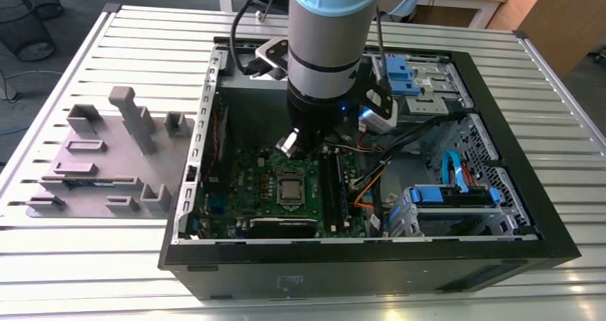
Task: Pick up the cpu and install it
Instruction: 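Install the first cpu locking lever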
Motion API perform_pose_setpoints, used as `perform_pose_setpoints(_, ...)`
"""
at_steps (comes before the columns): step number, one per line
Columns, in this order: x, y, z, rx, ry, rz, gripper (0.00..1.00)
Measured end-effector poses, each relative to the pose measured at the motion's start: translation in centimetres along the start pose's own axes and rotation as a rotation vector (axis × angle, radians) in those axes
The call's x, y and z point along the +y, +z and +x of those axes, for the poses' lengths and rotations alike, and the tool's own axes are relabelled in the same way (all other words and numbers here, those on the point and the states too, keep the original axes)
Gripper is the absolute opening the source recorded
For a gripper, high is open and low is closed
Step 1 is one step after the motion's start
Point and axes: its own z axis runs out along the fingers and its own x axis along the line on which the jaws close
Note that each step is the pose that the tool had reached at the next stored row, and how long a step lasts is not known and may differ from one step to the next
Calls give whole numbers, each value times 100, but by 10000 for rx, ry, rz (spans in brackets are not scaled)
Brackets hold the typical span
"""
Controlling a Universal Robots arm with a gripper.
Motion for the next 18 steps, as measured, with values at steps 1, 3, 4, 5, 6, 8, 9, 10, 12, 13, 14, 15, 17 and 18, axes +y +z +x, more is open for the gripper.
perform_pose_setpoints(1, -8, 3, 12, 0, 5, 1, 11)
perform_pose_setpoints(3, -19, 12, 31, 2, 25, 5, 11)
perform_pose_setpoints(4, -22, 18, 37, 4, 41, 10, 11)
perform_pose_setpoints(5, -24, 27, 39, 11, 62, 22, 11)
perform_pose_setpoints(6, -26, 36, 41, 28, 91, 41, 11)
perform_pose_setpoints(8, -28, 55, 45, 65, 157, 85, 11)
perform_pose_setpoints(9, -28, 59, 46, 77, 176, 99, 11)
perform_pose_setpoints(10, -28, 59, 47, 80, 177, 101, 11)
perform_pose_setpoints(12, -28, 58, 47, 82, 177, 104, 11)
perform_pose_setpoints(13, -28, 59, 47, 82, 177, 104, 11)
perform_pose_setpoints(14, -28, 60, 47, 82, 187, 105, 11)
perform_pose_setpoints(15, -28, 64, 47, 77, 242, 110, 11)
perform_pose_setpoints(17, -28, 74, 48, 86, 410, 138, 11)
perform_pose_setpoints(18, -29, 80, 49, 101, 488, 162, 11)
